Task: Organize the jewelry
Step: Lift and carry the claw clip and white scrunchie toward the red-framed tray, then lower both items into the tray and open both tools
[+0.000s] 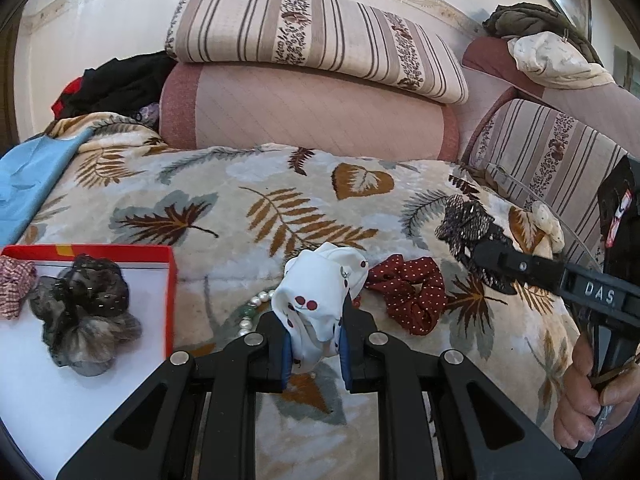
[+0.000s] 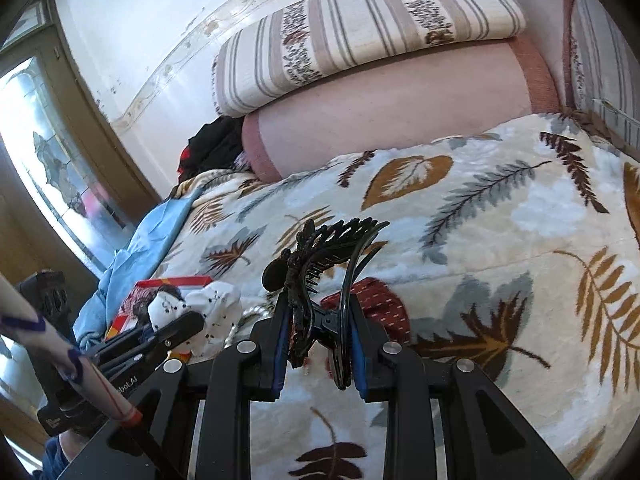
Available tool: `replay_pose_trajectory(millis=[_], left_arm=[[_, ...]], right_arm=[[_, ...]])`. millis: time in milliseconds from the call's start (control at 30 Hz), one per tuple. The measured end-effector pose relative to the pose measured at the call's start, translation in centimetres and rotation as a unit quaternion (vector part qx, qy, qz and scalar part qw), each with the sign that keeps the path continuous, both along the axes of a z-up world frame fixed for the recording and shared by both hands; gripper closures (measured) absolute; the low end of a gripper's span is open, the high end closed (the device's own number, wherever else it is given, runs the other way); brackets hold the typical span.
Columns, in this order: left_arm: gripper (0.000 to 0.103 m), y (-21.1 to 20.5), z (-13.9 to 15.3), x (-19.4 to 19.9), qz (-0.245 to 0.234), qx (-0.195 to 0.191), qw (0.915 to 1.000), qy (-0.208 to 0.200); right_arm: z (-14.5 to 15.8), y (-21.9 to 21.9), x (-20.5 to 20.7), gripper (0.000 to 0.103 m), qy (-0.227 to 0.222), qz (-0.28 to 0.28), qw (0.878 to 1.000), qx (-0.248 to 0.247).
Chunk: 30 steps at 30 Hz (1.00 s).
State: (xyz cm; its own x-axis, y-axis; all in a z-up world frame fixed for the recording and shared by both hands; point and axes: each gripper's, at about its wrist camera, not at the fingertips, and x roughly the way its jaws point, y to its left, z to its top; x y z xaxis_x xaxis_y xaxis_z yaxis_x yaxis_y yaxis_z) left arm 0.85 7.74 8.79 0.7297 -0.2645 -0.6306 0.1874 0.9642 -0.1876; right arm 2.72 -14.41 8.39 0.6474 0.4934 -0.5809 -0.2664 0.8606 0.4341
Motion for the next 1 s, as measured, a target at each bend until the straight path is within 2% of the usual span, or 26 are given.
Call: replay_pose_trajectory(millis=[233,400,667,1000], left_arm=[[0.087,2.3,0.8,-0.8,0.020,-0.003,0.9998,-0.005],[0.087,4.7,2.0,-1.8,0.037,-0.016,0.9990,-0.018],[0.086,10.3,3.8,-4.1,0.094,-0.003,0.9945,-0.046],[0.084,17.1,4.4,-6.3,0.166,0.006,0.9846,-0.053]], right_arm=[[0.0,2.4,-1.2,0.075,-0.008,0.027,0.999,-0.017],[0.5,4.3,-2.4,0.075,0.004,0.032,0.999,0.013],[1.2,10.7,-4.7,0.075,0.015,0.067,0.997,0.028],[3.0,19.0,-6.4,0.075,0.003,0.124,0.992,-0.001]])
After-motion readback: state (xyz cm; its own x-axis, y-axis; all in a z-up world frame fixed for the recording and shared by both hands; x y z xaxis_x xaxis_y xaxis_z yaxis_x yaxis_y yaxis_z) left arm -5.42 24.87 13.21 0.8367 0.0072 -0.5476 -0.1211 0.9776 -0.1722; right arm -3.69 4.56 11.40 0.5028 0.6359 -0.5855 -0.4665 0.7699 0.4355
